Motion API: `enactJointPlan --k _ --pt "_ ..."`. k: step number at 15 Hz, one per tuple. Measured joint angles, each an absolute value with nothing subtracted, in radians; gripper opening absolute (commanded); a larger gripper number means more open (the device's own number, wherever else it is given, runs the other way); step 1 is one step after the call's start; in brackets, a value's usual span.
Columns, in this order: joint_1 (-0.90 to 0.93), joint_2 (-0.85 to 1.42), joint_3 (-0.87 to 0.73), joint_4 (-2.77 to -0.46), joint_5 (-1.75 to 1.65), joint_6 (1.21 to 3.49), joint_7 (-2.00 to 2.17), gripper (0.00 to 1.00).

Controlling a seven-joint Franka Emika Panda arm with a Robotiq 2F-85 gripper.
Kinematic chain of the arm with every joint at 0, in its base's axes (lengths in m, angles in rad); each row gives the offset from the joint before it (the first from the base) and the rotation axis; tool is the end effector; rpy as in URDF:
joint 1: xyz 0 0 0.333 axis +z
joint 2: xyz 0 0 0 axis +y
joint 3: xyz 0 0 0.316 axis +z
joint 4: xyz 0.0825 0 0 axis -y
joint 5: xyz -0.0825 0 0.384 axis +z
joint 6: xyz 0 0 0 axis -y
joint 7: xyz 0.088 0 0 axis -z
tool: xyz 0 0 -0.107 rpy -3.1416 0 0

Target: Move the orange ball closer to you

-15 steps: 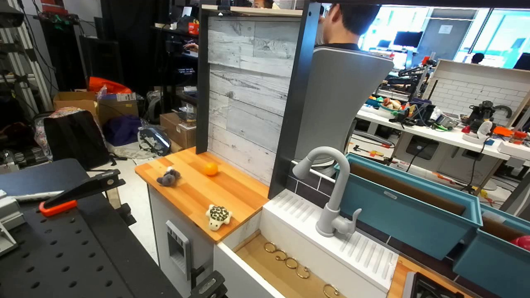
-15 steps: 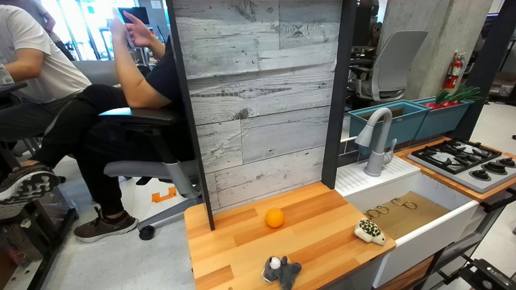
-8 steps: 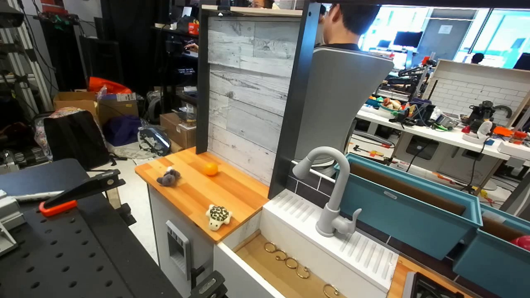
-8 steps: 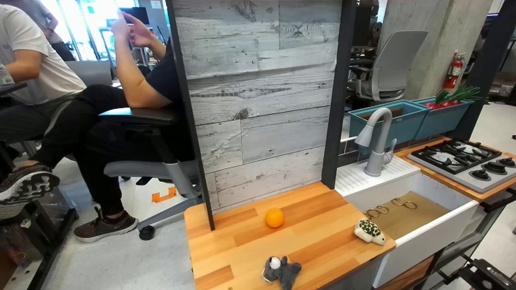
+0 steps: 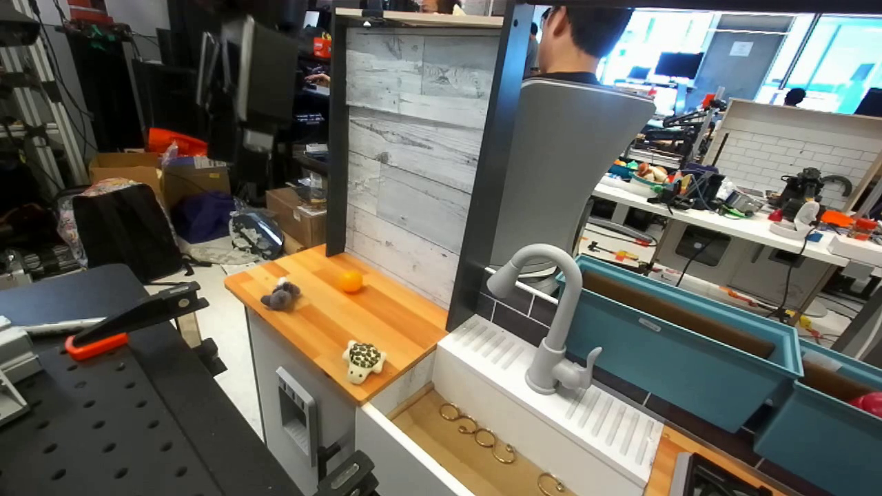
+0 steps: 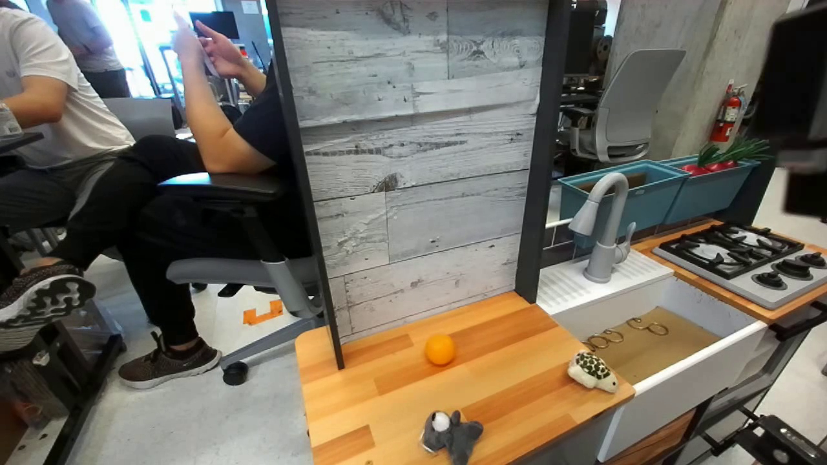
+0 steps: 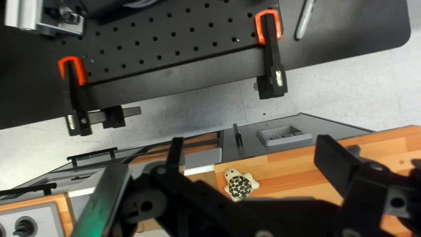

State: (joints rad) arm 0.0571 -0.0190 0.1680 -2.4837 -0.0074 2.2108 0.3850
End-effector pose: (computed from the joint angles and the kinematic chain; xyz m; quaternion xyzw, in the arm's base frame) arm 0.4286 0.0977 0.2771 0.9889 -0.0769 -0.1196 0.0421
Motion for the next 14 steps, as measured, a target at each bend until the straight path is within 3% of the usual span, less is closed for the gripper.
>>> enactJointPlan --k 5,14 --pt "0.111 0.299 0.137 -2.351 -0.09 2.46 0.452 1.0" --pt "0.26 0.707 0.072 -1.893 -0.093 2.502 0.466 1.0"
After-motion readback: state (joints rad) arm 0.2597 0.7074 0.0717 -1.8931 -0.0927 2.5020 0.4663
